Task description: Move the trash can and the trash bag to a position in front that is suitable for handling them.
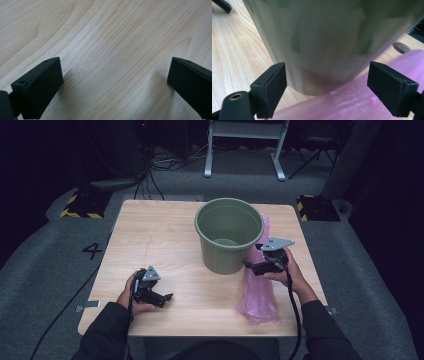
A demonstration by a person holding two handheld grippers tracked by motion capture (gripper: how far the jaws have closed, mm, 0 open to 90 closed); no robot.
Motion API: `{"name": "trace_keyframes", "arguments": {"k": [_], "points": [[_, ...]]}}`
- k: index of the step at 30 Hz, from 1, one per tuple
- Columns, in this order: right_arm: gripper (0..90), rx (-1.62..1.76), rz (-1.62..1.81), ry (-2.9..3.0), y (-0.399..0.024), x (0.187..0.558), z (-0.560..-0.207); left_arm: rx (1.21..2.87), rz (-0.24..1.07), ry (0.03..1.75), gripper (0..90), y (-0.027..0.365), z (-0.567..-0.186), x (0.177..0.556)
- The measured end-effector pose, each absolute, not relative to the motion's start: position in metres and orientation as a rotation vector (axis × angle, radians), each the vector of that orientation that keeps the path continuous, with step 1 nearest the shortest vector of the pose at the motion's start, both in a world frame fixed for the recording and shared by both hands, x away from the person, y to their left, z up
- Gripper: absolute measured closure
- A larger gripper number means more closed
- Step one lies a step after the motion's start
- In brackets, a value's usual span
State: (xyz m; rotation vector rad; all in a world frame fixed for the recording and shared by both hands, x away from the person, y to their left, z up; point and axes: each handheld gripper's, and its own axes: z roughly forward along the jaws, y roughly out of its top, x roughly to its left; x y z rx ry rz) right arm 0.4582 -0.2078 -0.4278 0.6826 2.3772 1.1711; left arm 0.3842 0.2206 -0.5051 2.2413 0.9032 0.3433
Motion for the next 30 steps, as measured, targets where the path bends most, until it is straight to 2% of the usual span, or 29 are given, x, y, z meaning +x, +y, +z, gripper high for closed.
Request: {"name": "trace_keyframes", "arguments": {"k": [1,18,25,26,28,30], "points": [[13.6,0.677,1.163,2.386,-0.205,0.458,-0.429,2.239,0.344,0.904,0.1,0.220,-0.505,0.384],[16.4,0.662,1.231,2.412,-0.176,0.466,-0.432,2.238,0.344,0.904,0.1,0.220,-0.505,0.384],[25.0,0.725,1.149,2.327,-0.205,0.464,-0.430,2.239,0.344,0.904,0.2,0.221,-0.505,0.384],[31.4,0.786,1.098,2.311,-0.223,0.467,-0.433,2.238,0.345,0.906,0.4,0.221,-0.505,0.383],[33.9,0.816,1.107,2.326,-0.230,0.468,-0.434,2.238,0.345,0.905,0.4,0.221,-0.505,0.383],[40.4,0.900,1.119,2.313,-0.255,0.469,-0.441,2.238,0.345,0.906,0.4,0.221,-0.505,0.383]]}}
